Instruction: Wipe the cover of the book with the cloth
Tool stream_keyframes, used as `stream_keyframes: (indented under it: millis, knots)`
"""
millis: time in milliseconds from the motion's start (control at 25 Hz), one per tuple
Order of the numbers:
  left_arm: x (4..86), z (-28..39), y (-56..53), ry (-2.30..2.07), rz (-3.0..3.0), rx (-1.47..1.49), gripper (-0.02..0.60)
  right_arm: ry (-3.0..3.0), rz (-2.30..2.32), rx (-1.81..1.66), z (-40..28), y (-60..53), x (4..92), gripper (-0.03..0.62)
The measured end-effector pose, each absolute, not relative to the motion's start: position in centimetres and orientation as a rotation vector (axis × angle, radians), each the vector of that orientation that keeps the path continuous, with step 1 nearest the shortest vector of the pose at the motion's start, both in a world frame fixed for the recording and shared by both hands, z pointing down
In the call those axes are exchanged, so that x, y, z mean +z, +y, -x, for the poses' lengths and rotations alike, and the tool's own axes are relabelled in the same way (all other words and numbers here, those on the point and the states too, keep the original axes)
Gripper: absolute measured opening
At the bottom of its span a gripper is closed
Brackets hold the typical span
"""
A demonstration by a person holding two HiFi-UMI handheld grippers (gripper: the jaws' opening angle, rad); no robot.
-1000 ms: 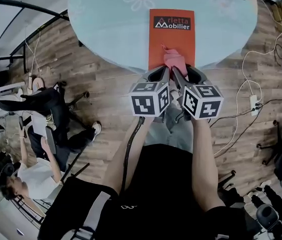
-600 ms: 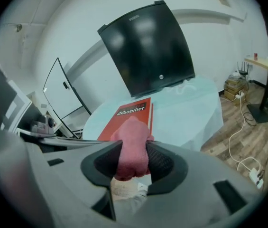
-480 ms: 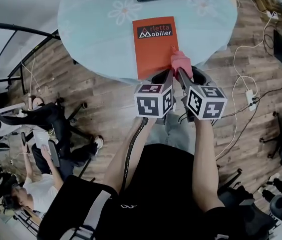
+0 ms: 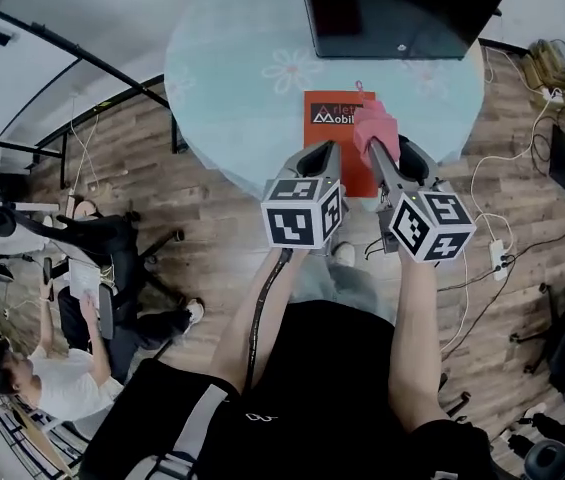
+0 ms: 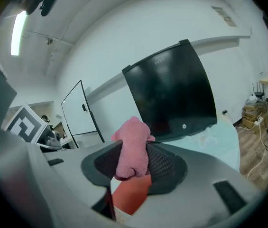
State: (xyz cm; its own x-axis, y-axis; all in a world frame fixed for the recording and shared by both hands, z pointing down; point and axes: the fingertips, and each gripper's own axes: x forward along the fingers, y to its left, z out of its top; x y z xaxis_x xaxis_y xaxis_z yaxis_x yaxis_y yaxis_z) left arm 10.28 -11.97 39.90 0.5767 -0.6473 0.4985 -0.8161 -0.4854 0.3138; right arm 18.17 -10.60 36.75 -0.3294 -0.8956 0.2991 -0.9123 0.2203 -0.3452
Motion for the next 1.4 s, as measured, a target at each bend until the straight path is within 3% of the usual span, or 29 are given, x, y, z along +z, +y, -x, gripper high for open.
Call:
stream_keyframes:
  millis: [680, 1400]
  knots:
    - [22.9, -7.2, -14.7, -1.487, -2.415, -0.122, 0.014, -2.688, -1.802, 0.200, -18.0, -10.8, 21.0, 0.149]
    - [18.2, -5.8, -15.1, -1.576, -2.451, -0.272, 0.014, -2.788, -1.778, -0.022, -16.8, -11.6, 15.4, 0.149]
